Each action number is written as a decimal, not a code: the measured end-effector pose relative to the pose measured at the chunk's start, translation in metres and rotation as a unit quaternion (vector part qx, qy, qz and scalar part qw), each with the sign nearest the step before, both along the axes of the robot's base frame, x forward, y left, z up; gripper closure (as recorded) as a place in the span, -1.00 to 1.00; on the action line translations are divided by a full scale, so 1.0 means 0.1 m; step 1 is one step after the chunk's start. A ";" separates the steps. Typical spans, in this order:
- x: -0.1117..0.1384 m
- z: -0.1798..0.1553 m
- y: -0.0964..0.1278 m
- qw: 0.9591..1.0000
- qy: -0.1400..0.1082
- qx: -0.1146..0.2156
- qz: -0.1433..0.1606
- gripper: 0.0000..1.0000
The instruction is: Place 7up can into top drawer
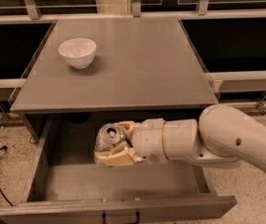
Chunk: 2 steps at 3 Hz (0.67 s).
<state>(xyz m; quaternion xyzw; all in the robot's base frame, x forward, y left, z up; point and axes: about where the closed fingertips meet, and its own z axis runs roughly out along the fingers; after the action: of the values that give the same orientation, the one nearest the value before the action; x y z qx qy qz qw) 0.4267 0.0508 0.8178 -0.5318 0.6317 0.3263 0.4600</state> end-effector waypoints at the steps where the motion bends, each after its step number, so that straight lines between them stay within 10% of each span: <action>1: 0.02 -0.04 0.01 1.000 -0.010 -0.002 0.005 1.00; 2: 0.13 -0.23 0.00 0.999 -0.034 -0.017 0.024 1.00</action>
Offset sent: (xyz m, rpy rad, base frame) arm 0.0208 -0.0048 -0.0372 -0.0512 -0.1065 0.0672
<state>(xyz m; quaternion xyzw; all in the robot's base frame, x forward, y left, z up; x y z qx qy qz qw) 0.4395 0.0504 0.7946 -0.5659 0.6079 0.3080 0.4640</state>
